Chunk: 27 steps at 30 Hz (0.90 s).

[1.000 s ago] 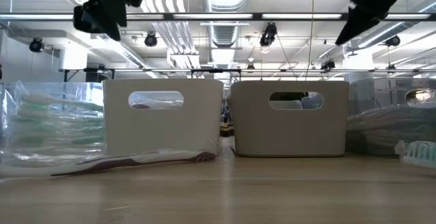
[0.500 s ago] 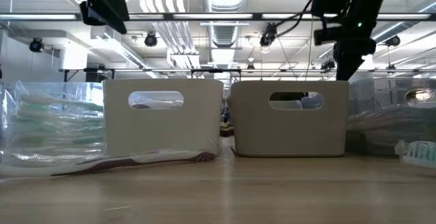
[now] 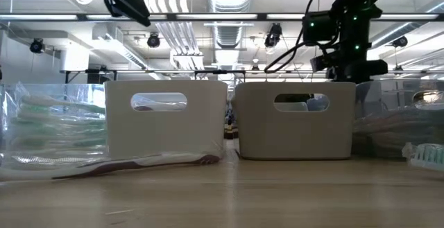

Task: Pick & Place Toothbrushes
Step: Put the purple toothbrush into the white bin

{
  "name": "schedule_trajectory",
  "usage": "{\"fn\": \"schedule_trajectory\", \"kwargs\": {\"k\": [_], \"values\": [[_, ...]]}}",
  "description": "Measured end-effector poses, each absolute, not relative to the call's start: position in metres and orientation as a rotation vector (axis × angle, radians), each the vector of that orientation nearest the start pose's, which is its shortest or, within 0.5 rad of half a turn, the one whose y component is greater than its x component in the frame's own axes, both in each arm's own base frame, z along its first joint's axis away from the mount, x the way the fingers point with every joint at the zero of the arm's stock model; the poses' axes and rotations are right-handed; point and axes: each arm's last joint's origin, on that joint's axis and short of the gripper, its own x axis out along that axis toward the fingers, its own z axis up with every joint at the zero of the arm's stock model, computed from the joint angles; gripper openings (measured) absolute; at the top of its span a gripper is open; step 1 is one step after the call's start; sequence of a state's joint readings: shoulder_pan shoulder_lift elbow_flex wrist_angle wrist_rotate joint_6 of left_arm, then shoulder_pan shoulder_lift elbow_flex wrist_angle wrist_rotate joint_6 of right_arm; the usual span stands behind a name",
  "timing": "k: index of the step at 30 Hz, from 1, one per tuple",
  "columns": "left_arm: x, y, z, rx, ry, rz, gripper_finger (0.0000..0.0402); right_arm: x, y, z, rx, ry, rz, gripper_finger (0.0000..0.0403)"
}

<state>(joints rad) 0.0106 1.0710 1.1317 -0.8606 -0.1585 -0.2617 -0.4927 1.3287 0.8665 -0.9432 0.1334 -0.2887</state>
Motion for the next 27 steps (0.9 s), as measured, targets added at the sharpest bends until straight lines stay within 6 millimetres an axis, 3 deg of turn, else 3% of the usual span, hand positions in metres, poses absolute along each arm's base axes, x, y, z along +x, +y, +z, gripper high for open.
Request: {"fn": "schedule_trajectory", "kwargs": {"k": [14,27], "values": [[0.208,0.016,0.358,0.232,0.628,0.464,0.0170,0.235,-0.129,0.202,-0.022,1.528,-0.170,0.0179],[0.208,0.022,0.362,0.341,0.633,0.460,0.0170,0.243,-0.130,0.181,0.054,1.616,-0.002,0.0176]]}}
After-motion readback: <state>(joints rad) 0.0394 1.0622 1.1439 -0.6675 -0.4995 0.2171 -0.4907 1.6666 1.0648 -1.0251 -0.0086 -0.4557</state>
